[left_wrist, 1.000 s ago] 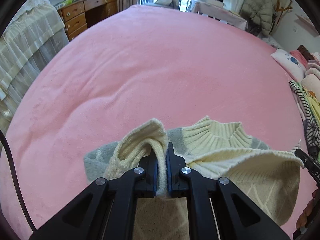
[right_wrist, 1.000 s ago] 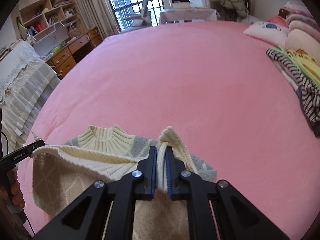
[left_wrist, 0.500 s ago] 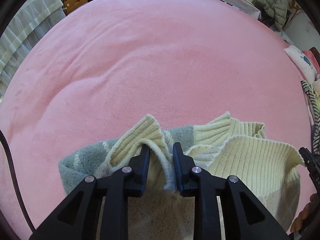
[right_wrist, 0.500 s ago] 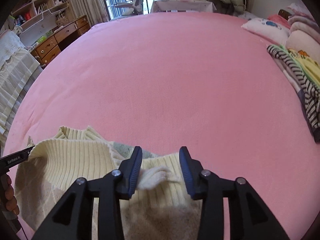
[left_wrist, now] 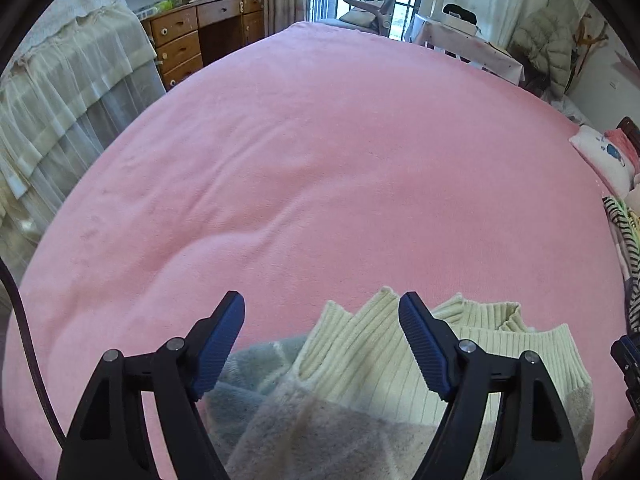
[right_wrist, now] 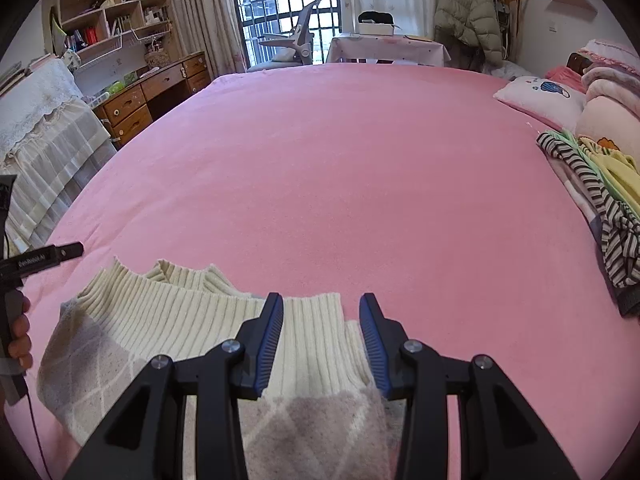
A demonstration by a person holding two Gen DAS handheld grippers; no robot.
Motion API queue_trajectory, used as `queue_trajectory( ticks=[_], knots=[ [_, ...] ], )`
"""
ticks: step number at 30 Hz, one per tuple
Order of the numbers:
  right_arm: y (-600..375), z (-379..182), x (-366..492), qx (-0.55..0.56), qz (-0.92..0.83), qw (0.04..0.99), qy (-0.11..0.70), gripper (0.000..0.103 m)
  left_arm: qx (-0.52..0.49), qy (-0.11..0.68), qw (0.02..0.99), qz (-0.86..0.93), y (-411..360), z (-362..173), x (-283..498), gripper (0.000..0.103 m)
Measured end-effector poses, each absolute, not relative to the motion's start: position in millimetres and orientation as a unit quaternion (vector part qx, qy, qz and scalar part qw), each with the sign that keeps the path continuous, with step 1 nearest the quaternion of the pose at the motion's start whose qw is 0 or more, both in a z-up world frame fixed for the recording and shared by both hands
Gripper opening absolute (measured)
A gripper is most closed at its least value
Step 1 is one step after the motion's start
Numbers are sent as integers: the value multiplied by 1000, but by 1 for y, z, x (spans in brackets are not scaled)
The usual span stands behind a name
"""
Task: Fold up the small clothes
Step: 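Lay the hem onto the collar and open both tools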
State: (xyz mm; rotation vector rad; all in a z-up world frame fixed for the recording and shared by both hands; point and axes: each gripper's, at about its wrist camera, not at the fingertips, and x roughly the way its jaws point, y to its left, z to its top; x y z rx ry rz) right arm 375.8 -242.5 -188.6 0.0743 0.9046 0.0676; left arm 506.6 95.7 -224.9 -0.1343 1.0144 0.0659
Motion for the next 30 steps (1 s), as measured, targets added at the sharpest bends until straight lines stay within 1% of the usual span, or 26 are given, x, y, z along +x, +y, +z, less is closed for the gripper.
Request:
queue_trajectory(
  ticks=[1, 3, 4, 5, 8, 12, 13, 14, 16, 18, 19, 22, 25, 30],
  knots=[
    [-242, -189, 375, 31, 30, 898, 438, 39, -60, 486, 871, 28, 95, -224, 504, 78],
    [-240, -193, 377, 28, 38, 893, 447, 33, -45, 495, 868, 6, 85, -228, 500, 78],
    [-238, -195, 378, 29, 47, 890, 453, 25, -42, 499, 865, -8, 80, -230, 497, 78],
    [-236, -199, 380, 33, 58, 885, 461, 21, -39, 509, 859, -30, 73, -236, 494, 78],
    [-224, -215, 384, 40, 85, 867, 489, 17, -24, 532, 844, -59, 57, -254, 488, 77],
    [-216, -244, 383, 22, 84, 847, 525, 15, 14, 543, 839, -38, 50, -283, 480, 74],
    [-216, -251, 381, 8, 70, 845, 531, 13, 22, 548, 836, -29, 54, -293, 479, 70],
    [-220, -259, 381, -4, 54, 842, 536, 8, 30, 556, 830, -22, 60, -303, 481, 67],
    [-237, -269, 379, 7, 42, 838, 544, 0, 18, 556, 830, -28, 73, -312, 481, 66],
    [-258, -267, 373, 41, 37, 839, 541, 0, 4, 549, 835, -36, 84, -308, 479, 57],
    [-266, -263, 370, 48, 32, 842, 537, 0, 3, 550, 834, -38, 88, -306, 479, 54],
    [-283, -247, 353, 56, 25, 850, 524, 0, -1, 543, 838, -55, 97, -292, 468, 54],
    [-289, -228, 328, 43, 22, 859, 509, 0, 15, 526, 848, -64, 102, -273, 448, 55],
    [-276, -195, 269, 33, 46, 878, 475, 0, 8, 497, 864, -83, 120, -241, 394, 61]
  ],
)
